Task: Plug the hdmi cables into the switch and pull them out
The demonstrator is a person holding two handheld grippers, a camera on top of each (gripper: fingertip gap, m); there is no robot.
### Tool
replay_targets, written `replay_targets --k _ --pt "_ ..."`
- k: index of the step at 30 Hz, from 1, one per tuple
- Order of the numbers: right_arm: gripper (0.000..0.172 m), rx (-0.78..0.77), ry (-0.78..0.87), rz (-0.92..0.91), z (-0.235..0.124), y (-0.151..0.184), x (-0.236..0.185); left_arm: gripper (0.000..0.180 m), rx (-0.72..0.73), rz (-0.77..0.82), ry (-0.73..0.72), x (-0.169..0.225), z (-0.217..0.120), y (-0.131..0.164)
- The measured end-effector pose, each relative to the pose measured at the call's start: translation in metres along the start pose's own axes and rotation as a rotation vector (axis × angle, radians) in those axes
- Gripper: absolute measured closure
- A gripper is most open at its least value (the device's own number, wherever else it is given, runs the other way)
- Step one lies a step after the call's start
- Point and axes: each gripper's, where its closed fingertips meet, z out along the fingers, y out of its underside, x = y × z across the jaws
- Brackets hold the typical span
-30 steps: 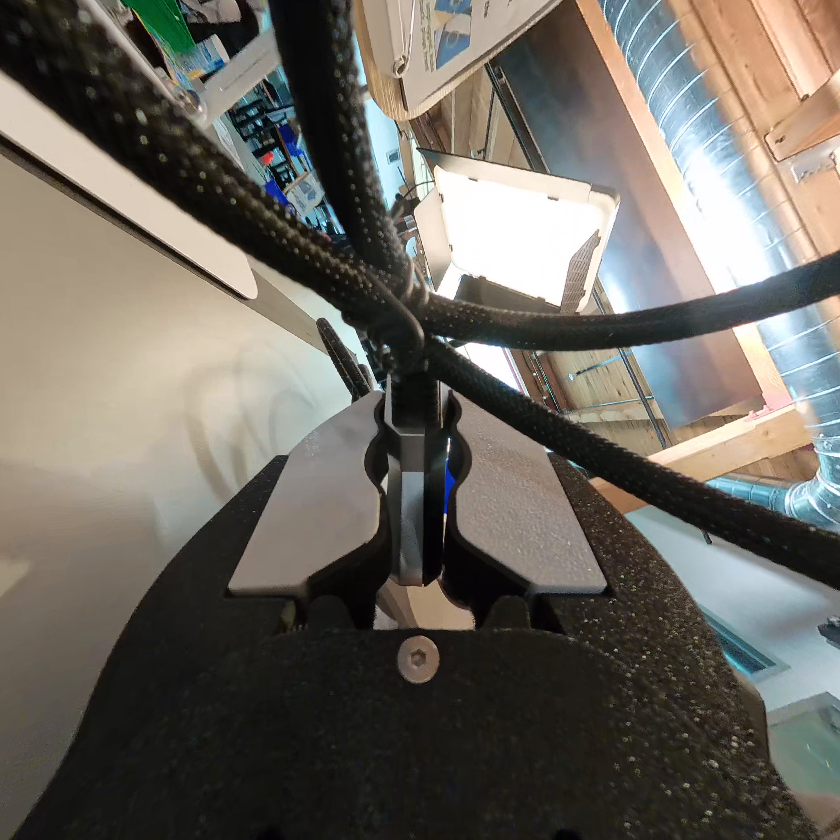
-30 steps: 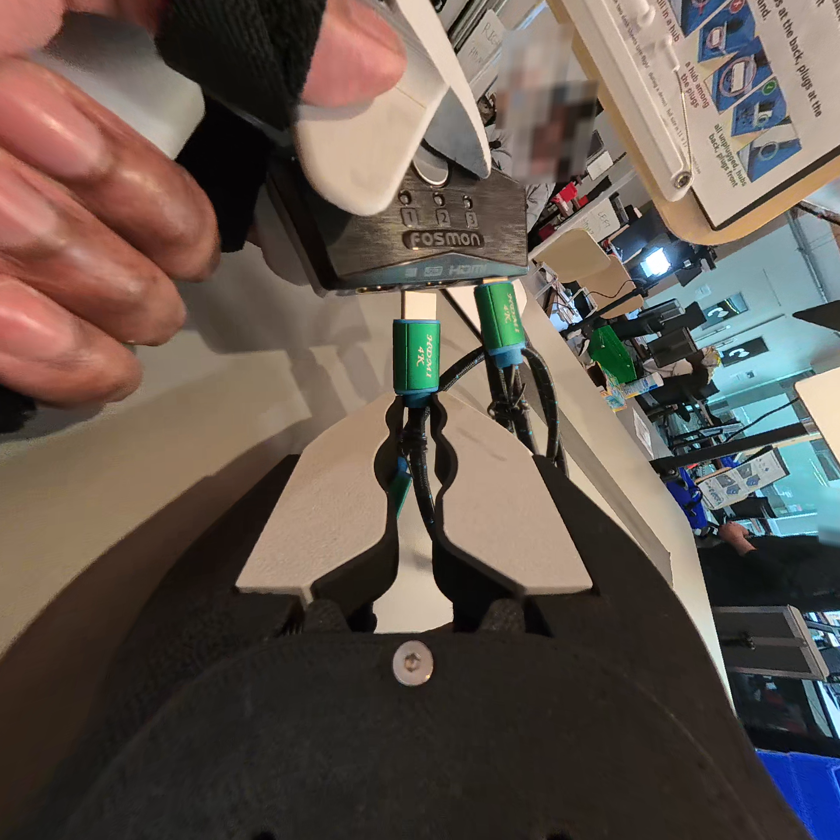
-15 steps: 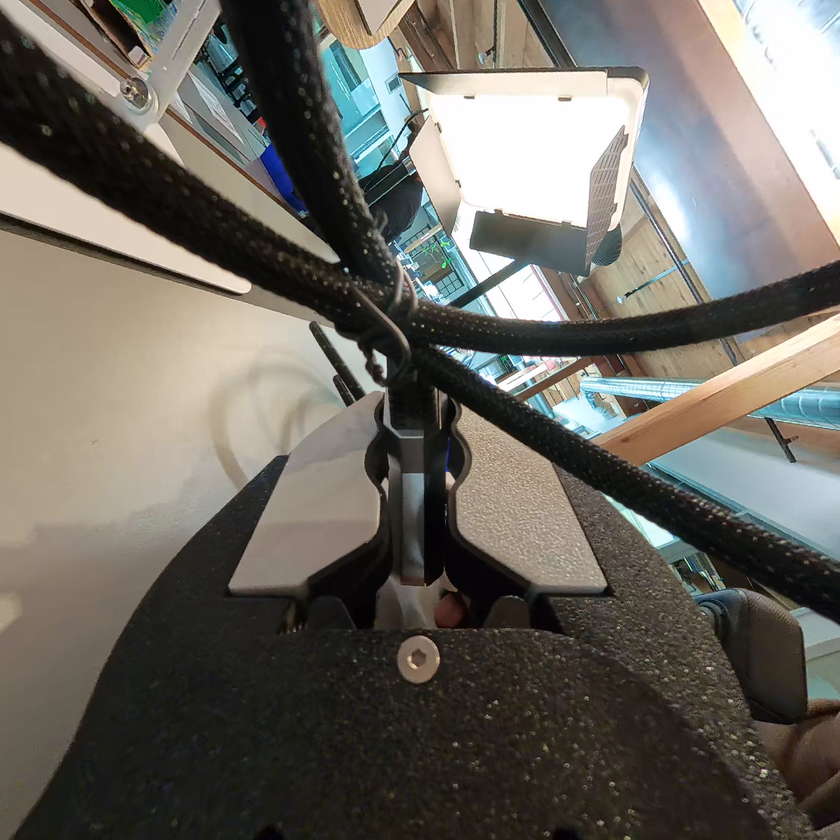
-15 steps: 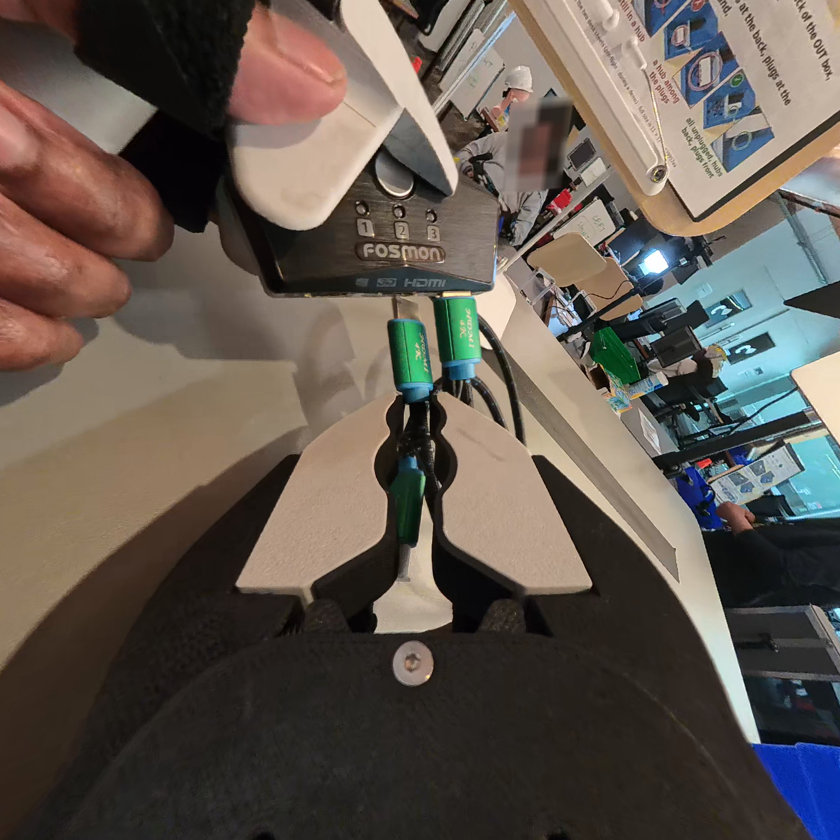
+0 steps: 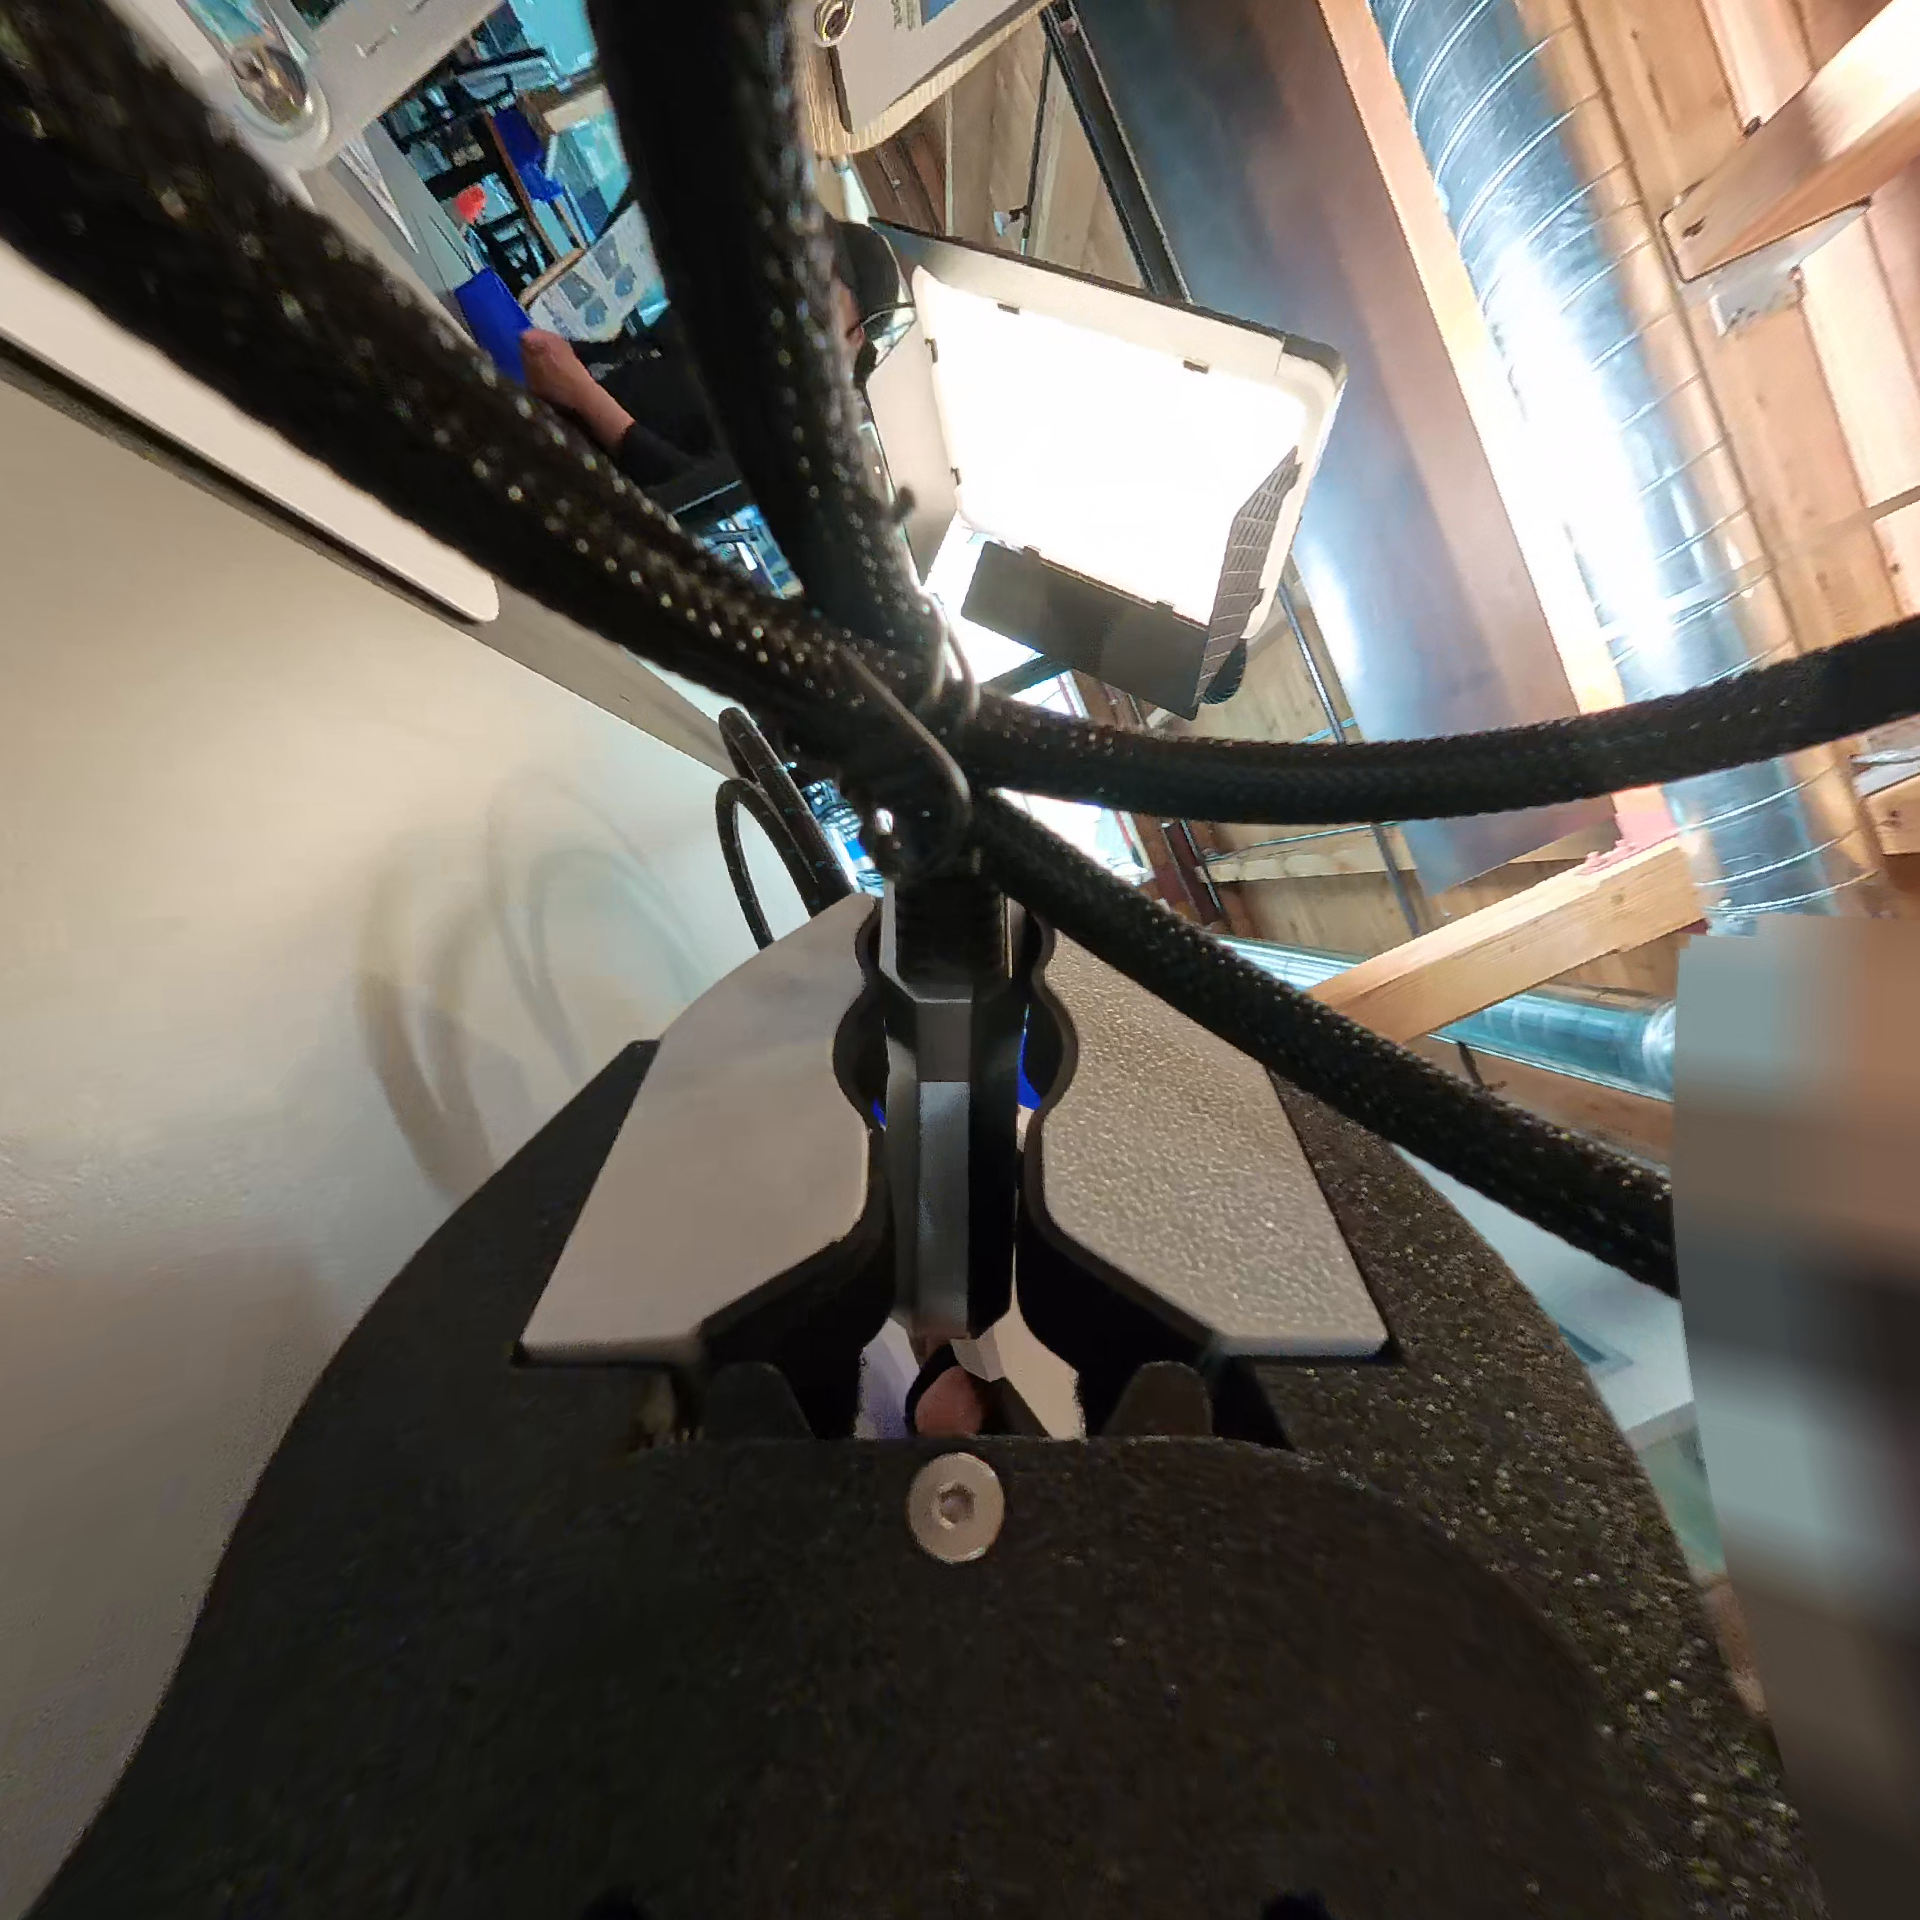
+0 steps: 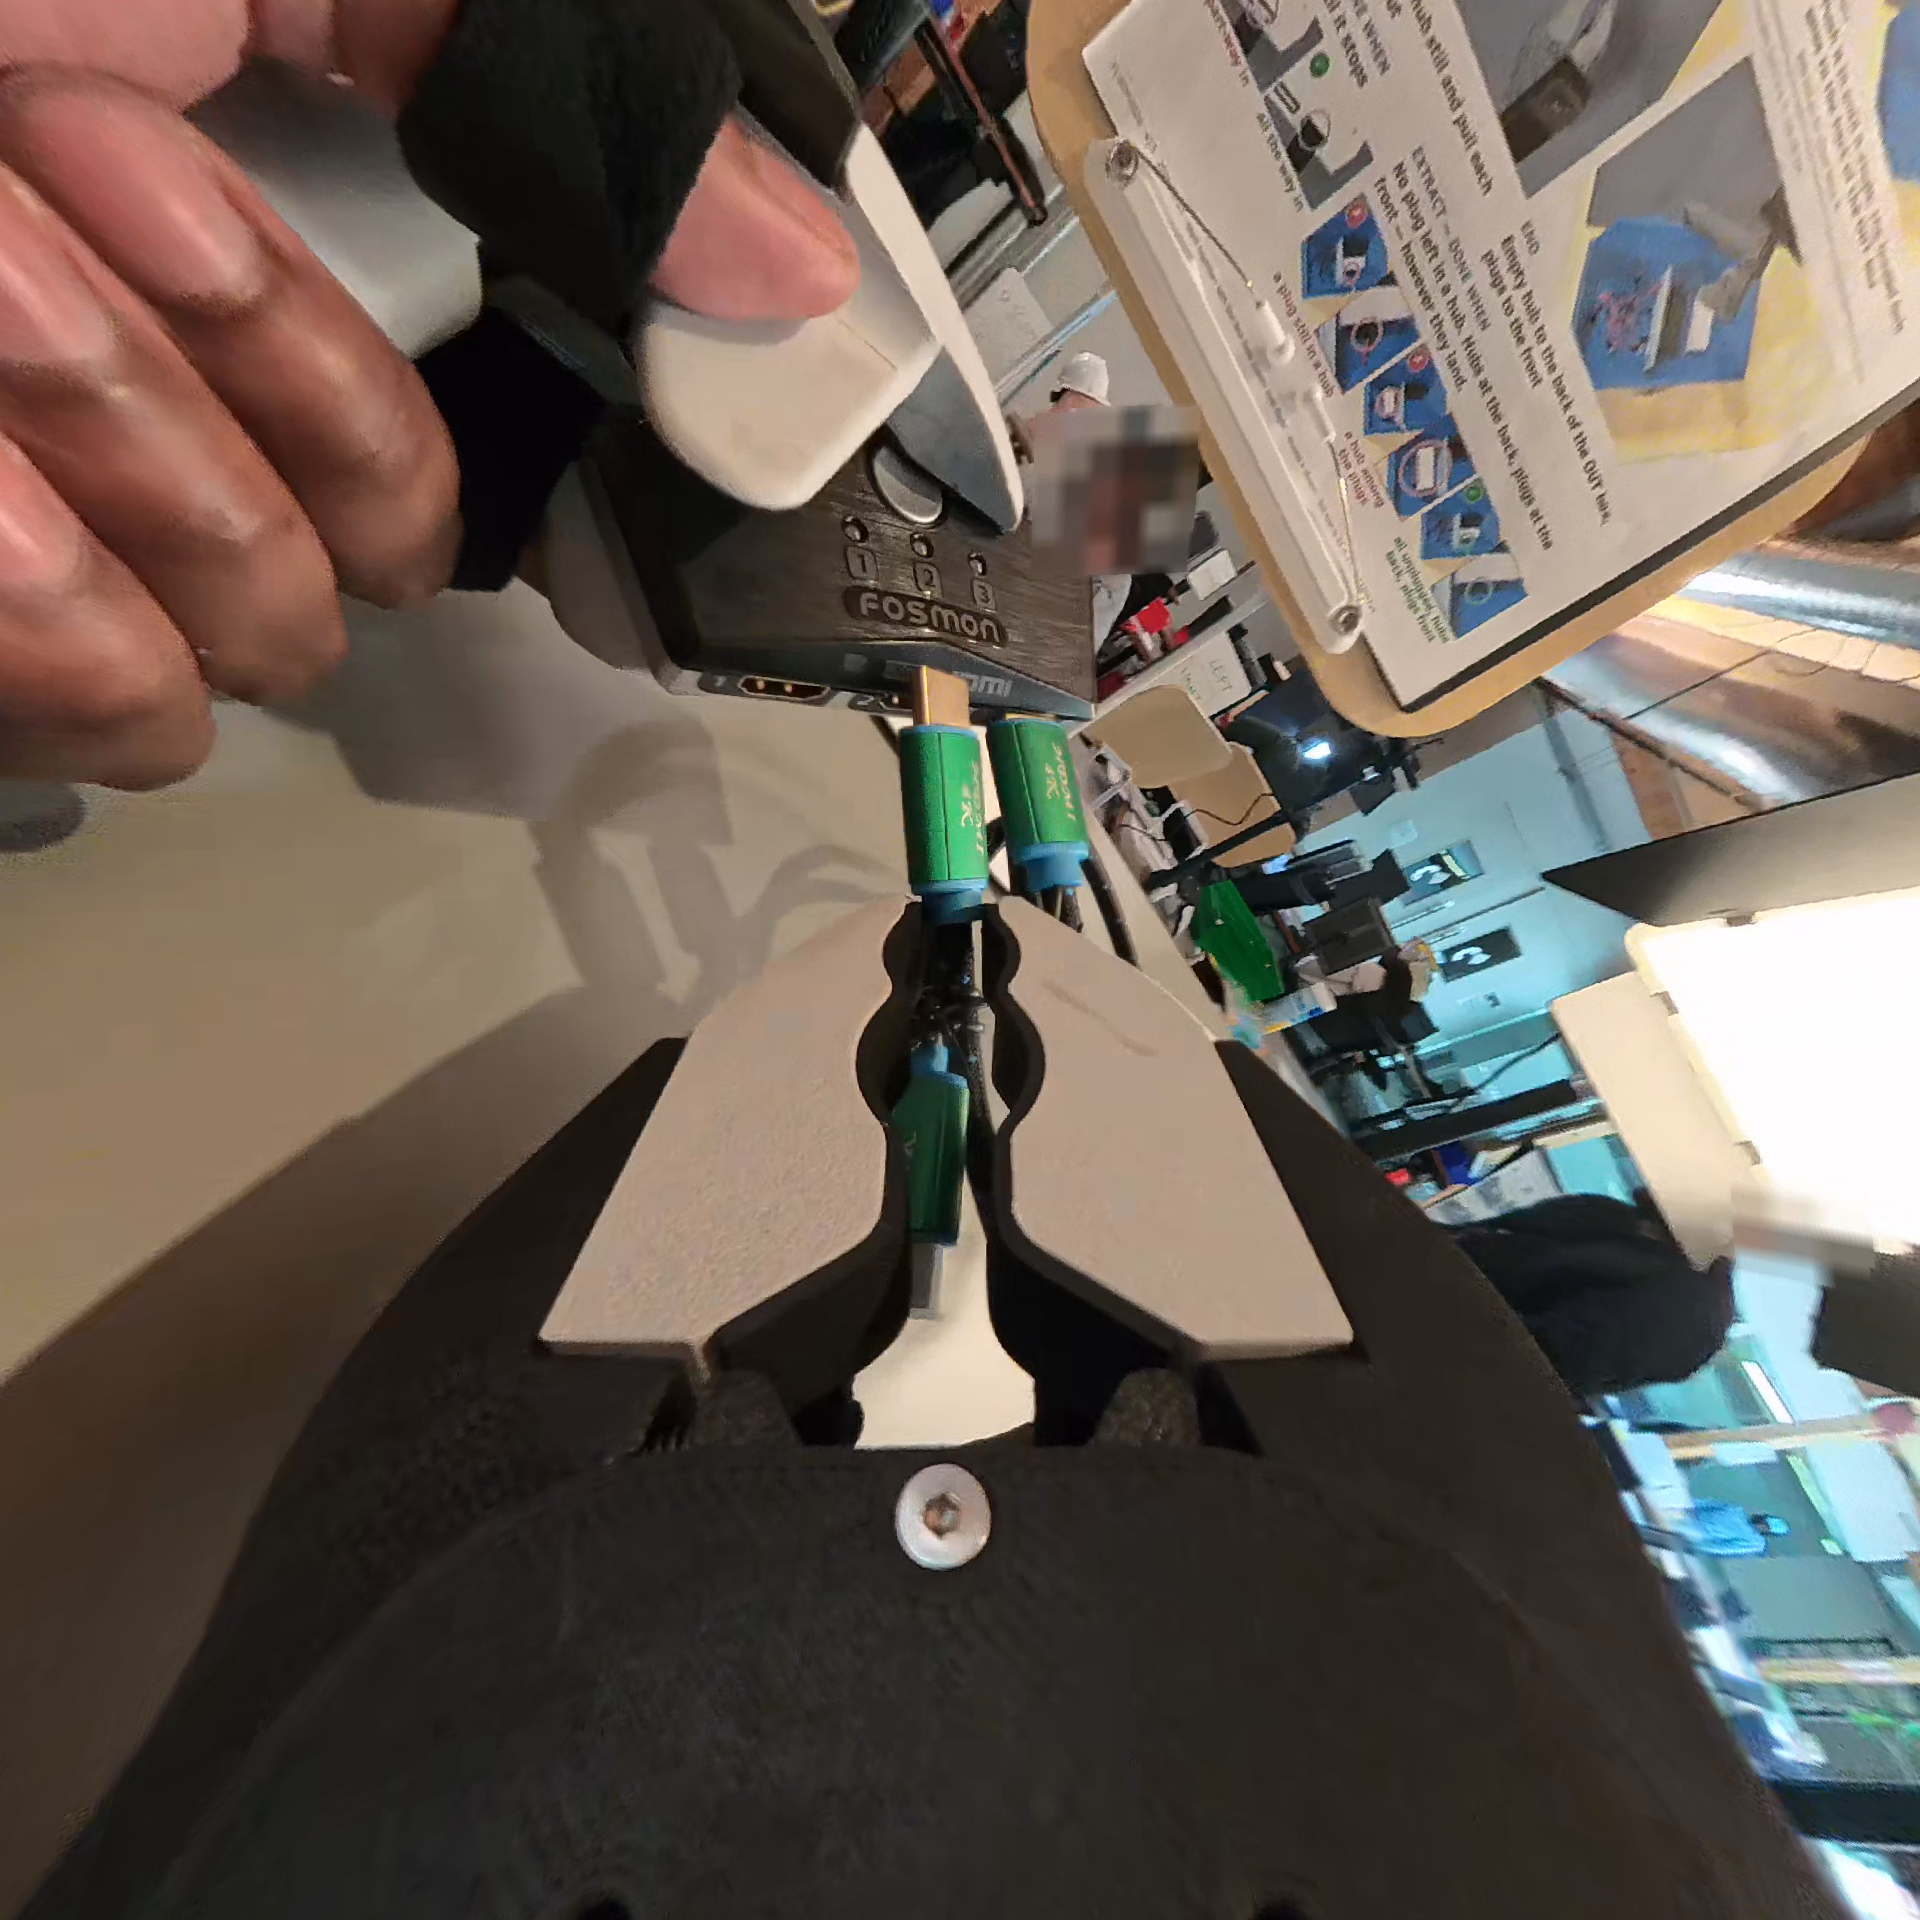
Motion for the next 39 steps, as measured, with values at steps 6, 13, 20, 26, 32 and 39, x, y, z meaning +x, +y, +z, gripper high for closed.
replay_targets --k 6,13,20,26,32,39 --pt "0.162 -0.035 0.096 -0.227 -0.002 0.001 0.006 0.159 0.012 -0.082 0.042 0.0 -0.001 0.0" --pt "0.162 -0.096 0.102 -0.296 0.002 0.009 0.004 0.159 0.011 -0.114 0.001 -0.006 0.001 0.005" --pt "0.162 -0.151 0.081 -0.362 0.005 0.017 -0.002 0.16 0.007 -0.115 -0.071 -0.014 0.001 0.009" --pt "0.162 -0.167 0.065 -0.374 0.007 0.02 -0.006 0.159 0.006 -0.105 -0.119 -0.018 0.001 0.011" --pt "0.162 -0.158 0.058 -0.372 0.008 0.02 -0.009 0.159 0.019 -0.094 -0.139 -0.02 0.001 0.01" --pt "0.162 -0.113 0.051 -0.358 0.01 0.021 -0.006 0.159 0.027 -0.111 -0.134 -0.021 0.002 0.011"
